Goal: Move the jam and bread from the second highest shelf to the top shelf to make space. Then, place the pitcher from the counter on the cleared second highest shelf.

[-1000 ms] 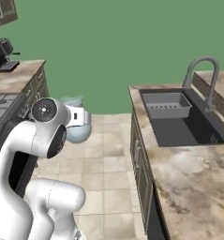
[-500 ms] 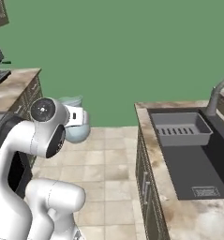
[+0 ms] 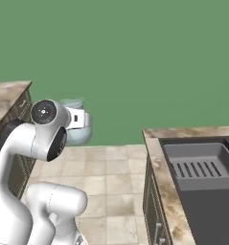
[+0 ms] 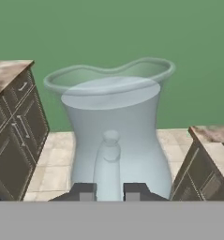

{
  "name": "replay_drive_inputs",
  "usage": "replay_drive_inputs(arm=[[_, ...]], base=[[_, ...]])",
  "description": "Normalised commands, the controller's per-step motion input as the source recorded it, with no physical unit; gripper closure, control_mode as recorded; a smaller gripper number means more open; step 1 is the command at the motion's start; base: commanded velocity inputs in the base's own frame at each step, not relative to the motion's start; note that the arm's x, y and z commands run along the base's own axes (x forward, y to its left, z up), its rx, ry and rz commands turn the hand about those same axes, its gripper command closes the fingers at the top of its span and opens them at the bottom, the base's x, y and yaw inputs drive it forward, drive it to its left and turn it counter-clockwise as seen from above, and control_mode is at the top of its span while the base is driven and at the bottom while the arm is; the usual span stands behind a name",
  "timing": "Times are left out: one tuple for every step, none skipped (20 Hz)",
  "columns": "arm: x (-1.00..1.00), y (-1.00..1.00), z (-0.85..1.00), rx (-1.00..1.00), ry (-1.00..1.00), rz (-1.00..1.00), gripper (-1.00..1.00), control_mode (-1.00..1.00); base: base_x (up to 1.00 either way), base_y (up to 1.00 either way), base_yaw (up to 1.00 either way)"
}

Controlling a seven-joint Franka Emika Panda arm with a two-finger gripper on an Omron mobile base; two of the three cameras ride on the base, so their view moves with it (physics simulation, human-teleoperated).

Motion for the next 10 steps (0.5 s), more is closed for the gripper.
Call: replay_drive_inputs(arm=[[0.00, 0.00, 0.00, 0.00, 0.00, 0.00, 1.00, 1.00], [0.00, 0.00, 0.00, 0.00, 0.00, 0.00, 1.00, 1.00], [0.00, 0.00, 0.00, 0.00, 0.00, 0.00, 1.00, 1.00], [0.00, 0.00, 0.00, 0.00, 0.00, 0.00, 1.00, 1.00], [0.00, 0.00, 0.00, 0.00, 0.00, 0.00, 1.00, 1.00], [0.00, 0.00, 0.00, 0.00, 0.00, 0.00, 1.00, 1.00], [0.00, 0.00, 0.00, 0.00, 0.00, 0.00, 1.00, 1.00], [0.00, 0.00, 0.00, 0.00, 0.00, 0.00, 1.00, 1.00], [0.00, 0.00, 0.00, 0.00, 0.00, 0.00, 1.00, 1.00], [0.00, 0.00, 0.00, 0.00, 0.00, 0.00, 1.00, 1.00]], base=[[1.00, 0.06, -0.13], [1.00, 0.06, -0.16], [1.00, 0.05, -0.17], [1.00, 0.04, -0.19], [1.00, 0.03, -0.20], [1.00, 0.01, -0.22], [1.00, 0.00, -0.24], [1.00, 0.00, -0.26], [1.00, 0.00, -0.30], [1.00, 0.00, -0.32]])
